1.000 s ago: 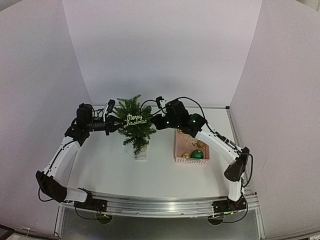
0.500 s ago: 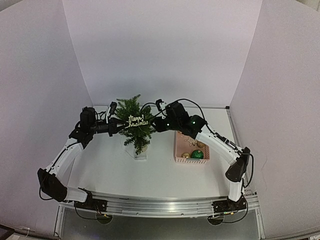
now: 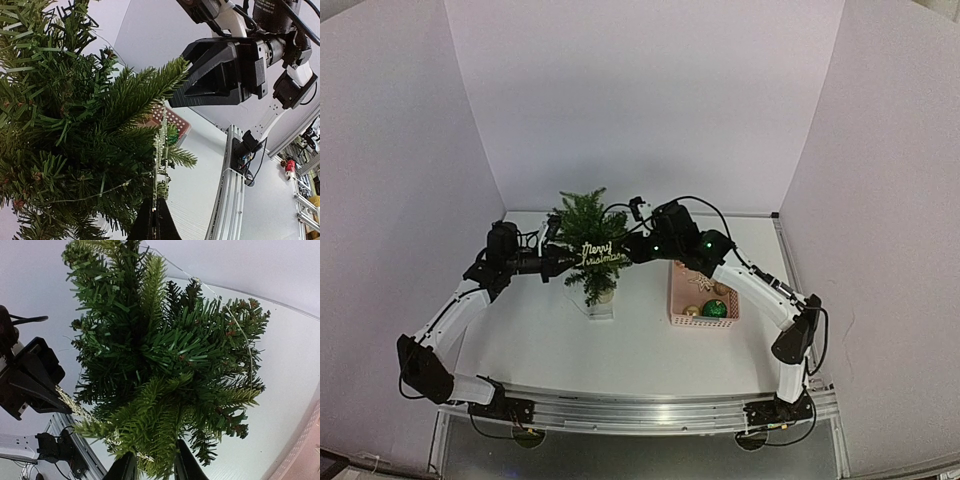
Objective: Decorate the small christmas tree
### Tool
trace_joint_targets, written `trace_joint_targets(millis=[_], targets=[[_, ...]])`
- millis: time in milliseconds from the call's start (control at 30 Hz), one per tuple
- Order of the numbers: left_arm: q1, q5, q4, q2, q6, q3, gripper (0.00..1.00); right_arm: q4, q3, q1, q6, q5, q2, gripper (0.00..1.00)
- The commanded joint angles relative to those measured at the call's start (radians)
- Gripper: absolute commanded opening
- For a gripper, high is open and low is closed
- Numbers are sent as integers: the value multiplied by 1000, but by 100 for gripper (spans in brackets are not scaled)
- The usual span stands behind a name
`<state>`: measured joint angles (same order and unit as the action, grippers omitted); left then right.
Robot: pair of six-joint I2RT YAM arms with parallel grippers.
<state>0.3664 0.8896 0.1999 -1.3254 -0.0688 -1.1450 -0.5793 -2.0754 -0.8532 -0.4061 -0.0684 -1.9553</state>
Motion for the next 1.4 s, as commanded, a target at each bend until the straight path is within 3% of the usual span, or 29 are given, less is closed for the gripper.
trace_joint_targets(millis=[0,500,767,967,1100,1367], targets=[[-2,-20,-24,3,49,-2,0,42,0,-1,-4,-34,37,25],[-21,-51,-44,-19,97,2,0,49,30,-1,-5,-53,61,36],[-21,-72,-27,-16,90,5,14,57,44,-1,-12,-67,71,42],[-23,-71,3,4,101,-31,14,61,51,-1,-11,-74,78,43],[-23,-69,26,1,117,-44,7,65,55,0,-9,-72,82,43],[-23,-47,58,12,123,-62,21,67,66,-2,-3,-69,97,45]])
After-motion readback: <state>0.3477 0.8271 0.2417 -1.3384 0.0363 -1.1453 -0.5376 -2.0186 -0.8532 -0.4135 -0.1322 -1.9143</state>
